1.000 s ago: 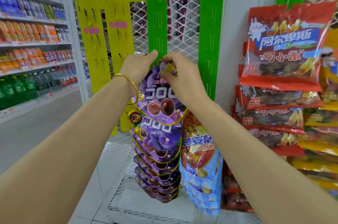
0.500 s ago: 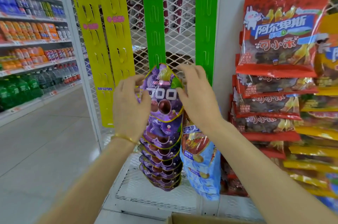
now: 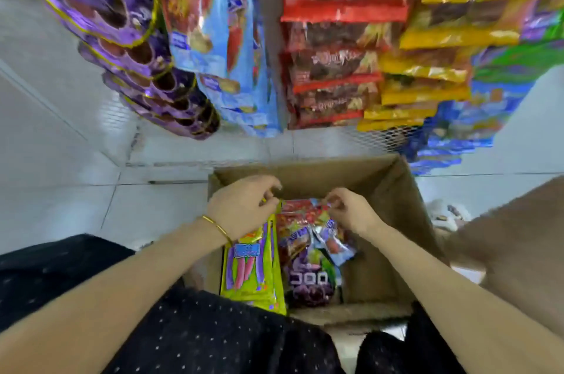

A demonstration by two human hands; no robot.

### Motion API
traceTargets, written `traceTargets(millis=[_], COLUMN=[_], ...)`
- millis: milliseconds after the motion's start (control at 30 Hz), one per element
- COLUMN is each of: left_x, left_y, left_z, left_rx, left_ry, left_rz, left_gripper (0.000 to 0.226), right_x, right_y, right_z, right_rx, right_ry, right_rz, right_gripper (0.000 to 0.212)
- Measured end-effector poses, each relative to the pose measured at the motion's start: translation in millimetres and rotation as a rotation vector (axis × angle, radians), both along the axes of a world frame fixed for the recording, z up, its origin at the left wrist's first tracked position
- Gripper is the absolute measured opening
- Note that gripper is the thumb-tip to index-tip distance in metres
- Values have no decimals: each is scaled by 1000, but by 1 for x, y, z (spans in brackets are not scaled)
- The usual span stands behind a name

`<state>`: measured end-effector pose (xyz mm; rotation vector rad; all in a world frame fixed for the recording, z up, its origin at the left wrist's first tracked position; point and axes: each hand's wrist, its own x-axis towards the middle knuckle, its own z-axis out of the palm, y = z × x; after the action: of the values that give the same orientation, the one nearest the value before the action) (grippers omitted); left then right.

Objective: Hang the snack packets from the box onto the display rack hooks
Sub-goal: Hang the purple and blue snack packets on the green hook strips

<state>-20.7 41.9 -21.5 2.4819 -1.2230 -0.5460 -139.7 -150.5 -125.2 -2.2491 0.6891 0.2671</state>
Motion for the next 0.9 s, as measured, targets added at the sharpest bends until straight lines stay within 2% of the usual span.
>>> traceTargets(millis=[100,233,333,400,433,567,767,900], left_x=[0,2,5,6,7,6,-6,-7], left_y=[-8,-18,-20,-21,-20,-17,-16,-15], left_z=[-11,-19,-22,-23,-24,-24,-23,-2], left_rx=[62,78,73,74,70,82,20,-194], left_ry=[31,93,132,146,148,156,238,278], left_rz=[8,16,37,43,41,10,10,102], left_gripper=[25,25,24,24,24,24,32,14], right_x=[-19,-24,-27,-27,-26,-10,17,19], right_y=[1,25,37,36,33,10,-13,-2], right_z=[-48,-83,-100,-103,-100,-57,43,108], right_rx=[127,229,180,214,270,403,335,331], right_ry=[253,368,392,365,338,288,20,-165], right_rz=[-8,129,202,182,160,146,220,187], right_gripper=[29,45,21,44,46,38,10,19])
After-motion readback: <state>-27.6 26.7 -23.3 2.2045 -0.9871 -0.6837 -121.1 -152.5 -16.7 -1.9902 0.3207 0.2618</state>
